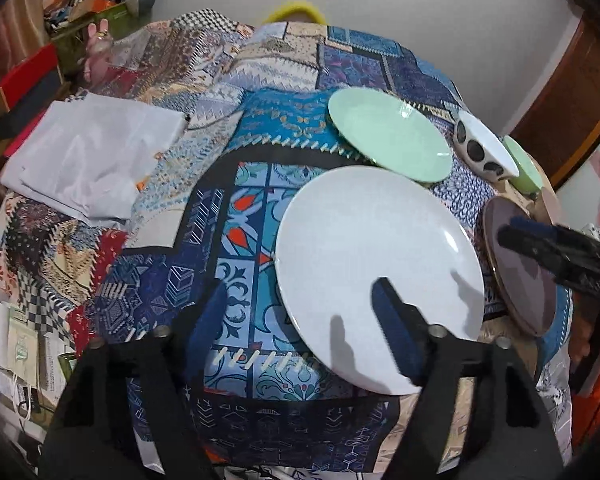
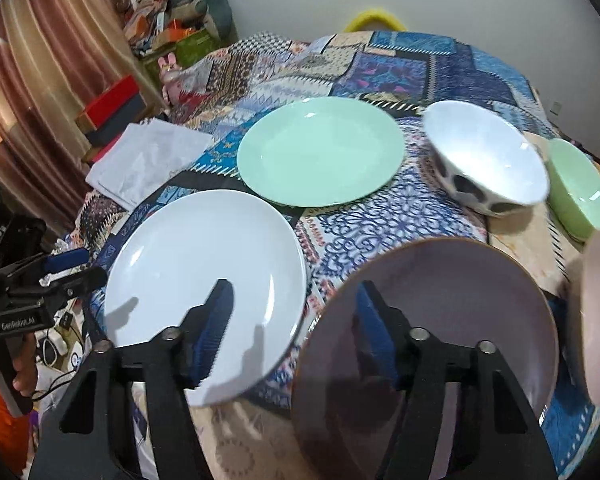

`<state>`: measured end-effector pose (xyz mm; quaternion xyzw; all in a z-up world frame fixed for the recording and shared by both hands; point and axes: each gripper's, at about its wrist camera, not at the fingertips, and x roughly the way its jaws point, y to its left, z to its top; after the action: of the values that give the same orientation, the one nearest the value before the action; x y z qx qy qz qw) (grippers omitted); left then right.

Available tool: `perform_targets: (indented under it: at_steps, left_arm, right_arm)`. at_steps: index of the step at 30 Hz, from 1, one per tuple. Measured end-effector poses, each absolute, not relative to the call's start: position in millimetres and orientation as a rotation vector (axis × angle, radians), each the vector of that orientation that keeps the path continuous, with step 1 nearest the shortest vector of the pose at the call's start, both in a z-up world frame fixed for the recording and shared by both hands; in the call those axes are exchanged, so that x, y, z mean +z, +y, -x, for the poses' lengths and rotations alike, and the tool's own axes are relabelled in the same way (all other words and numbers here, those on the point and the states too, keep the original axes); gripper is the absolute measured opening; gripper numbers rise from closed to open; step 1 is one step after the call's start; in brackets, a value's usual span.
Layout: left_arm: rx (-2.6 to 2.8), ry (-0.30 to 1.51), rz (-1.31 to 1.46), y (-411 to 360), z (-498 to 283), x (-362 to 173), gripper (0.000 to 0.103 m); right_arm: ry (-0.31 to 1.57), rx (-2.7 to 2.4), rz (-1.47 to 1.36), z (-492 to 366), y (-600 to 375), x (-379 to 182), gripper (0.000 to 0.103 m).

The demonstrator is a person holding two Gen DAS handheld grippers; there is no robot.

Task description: Organize plates and bowls

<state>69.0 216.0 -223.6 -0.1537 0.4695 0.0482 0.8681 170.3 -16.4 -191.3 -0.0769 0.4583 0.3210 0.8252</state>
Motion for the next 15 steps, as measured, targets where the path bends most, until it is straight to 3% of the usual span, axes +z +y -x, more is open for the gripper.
perform_targets:
  at_steps: [2, 4, 6, 10, 15]
  left_arm:
    - [0.086, 0.997, 0.331, 218, -70, -229, 0.056]
    - [0.071, 1.017, 0.341, 219, -73, -236, 0.04]
    - [0.058, 1.033, 0.355, 220, -74, -240, 0.032]
    - [0.036, 1.045, 0.372, 219, -76, -245, 0.024]
    - [0.025, 1.045, 0.394, 220, -76, -248, 0.023]
  right_arm:
    - [0.993, 0.69, 0.181, -175, -10, -198, 0.039]
    - [1.01, 0.696, 0.196, -180, -3, -204, 0.034]
    - [1.026, 0.695, 0.204, -184, 1, -210, 0.029]
    - [1.058, 0.686, 0.208, -191, 5, -217, 0.025]
    - [1.107, 0.693, 0.216, -193, 9, -225, 0.017]
